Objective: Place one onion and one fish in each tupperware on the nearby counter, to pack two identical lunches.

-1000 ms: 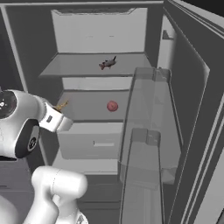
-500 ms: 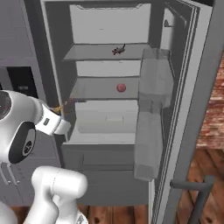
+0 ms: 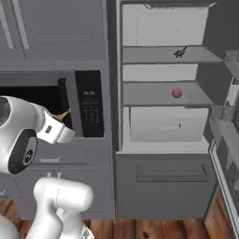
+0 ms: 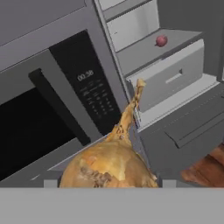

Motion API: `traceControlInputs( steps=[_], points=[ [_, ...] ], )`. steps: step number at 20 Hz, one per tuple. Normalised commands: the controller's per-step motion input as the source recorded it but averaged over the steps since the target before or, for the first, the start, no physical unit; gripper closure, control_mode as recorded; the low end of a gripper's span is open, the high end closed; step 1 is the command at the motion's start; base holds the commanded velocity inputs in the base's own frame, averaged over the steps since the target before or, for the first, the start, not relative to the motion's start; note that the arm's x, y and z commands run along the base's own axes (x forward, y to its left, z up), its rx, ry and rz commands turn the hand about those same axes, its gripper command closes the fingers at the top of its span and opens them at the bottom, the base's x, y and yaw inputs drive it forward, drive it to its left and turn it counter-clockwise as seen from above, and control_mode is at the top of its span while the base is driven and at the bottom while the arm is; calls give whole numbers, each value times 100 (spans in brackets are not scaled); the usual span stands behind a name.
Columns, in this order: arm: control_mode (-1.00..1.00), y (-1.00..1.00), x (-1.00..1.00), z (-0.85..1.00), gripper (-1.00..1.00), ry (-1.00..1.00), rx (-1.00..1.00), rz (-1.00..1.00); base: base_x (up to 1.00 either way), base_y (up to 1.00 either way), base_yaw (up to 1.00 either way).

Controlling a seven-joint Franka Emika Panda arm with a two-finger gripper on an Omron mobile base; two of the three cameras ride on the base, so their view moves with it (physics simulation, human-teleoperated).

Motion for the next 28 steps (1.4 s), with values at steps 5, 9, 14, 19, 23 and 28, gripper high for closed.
traceControlInputs(
  steps=[5,9,14,19,23,28],
  points=[
    [100,0,0,0,100,0,0,0,-2,100,0],
    [100,0,0,0,100,0,0,0,0,100,0],
    [100,0,0,0,100,0,0,0,0,100,0],
    [100,0,0,0,100,0,0,0,0,100,0],
    [100,0,0,0,100,0,0,0,0,100,0],
    [100,0,0,0,100,0,0,0,17,100,0]
  ],
)
